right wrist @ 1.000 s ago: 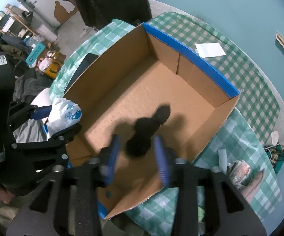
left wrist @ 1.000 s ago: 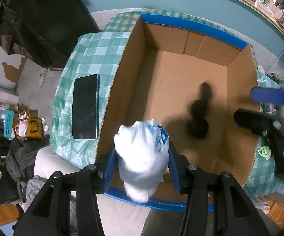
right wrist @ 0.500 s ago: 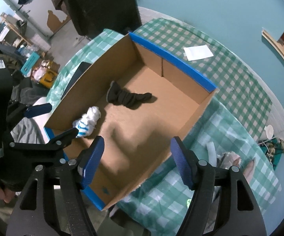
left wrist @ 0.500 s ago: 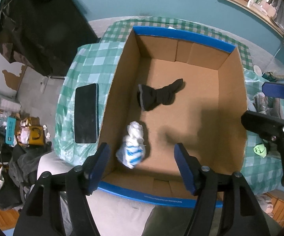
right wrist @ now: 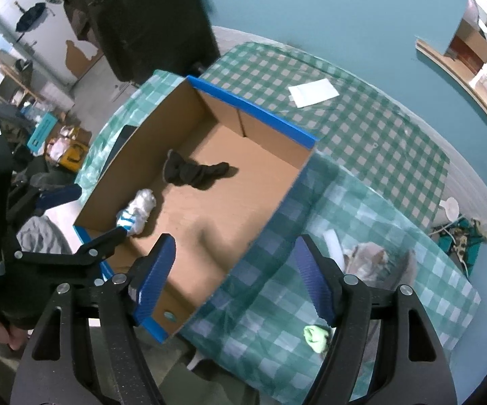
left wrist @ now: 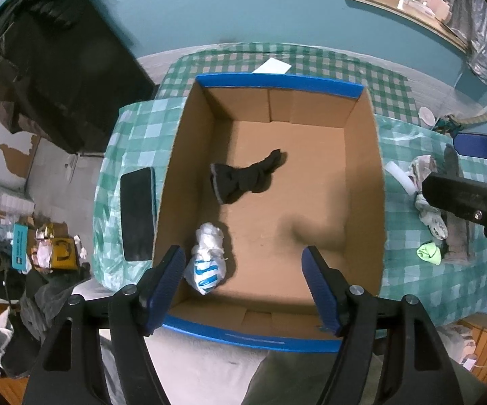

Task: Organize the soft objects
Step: 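Withdraw both tools from the box back over the remaining items, then lower the right tool onto the grey fleece cloth and close on it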

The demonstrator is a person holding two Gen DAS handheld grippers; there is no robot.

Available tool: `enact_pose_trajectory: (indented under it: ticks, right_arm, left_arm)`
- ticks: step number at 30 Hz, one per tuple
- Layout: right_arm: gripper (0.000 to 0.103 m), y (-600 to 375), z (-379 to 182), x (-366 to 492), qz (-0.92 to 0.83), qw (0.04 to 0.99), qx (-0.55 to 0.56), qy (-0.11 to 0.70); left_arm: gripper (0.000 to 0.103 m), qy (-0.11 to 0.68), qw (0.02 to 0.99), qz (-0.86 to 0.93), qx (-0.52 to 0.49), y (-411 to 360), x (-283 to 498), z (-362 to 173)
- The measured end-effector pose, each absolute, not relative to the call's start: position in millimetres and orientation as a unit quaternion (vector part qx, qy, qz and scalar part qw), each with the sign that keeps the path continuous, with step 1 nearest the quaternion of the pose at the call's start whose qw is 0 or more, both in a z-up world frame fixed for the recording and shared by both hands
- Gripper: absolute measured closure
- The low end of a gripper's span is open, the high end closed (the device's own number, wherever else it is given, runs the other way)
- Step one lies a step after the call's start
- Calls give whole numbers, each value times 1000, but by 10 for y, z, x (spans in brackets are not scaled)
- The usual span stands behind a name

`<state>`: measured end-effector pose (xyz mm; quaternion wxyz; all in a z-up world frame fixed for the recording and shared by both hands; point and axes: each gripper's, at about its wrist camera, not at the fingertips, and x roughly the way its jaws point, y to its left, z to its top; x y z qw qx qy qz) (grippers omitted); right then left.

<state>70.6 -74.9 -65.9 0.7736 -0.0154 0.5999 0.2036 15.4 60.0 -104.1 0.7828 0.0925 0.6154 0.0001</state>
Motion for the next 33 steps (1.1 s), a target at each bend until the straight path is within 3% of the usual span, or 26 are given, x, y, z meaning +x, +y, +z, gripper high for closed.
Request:
enact_pose_trajectory:
  ticks: [33]
  right_arm:
    - [29,-2298,-1030,442,61,764,36,641]
  left_arm:
    - [30,620,768,-85,138,-571,169,-1155]
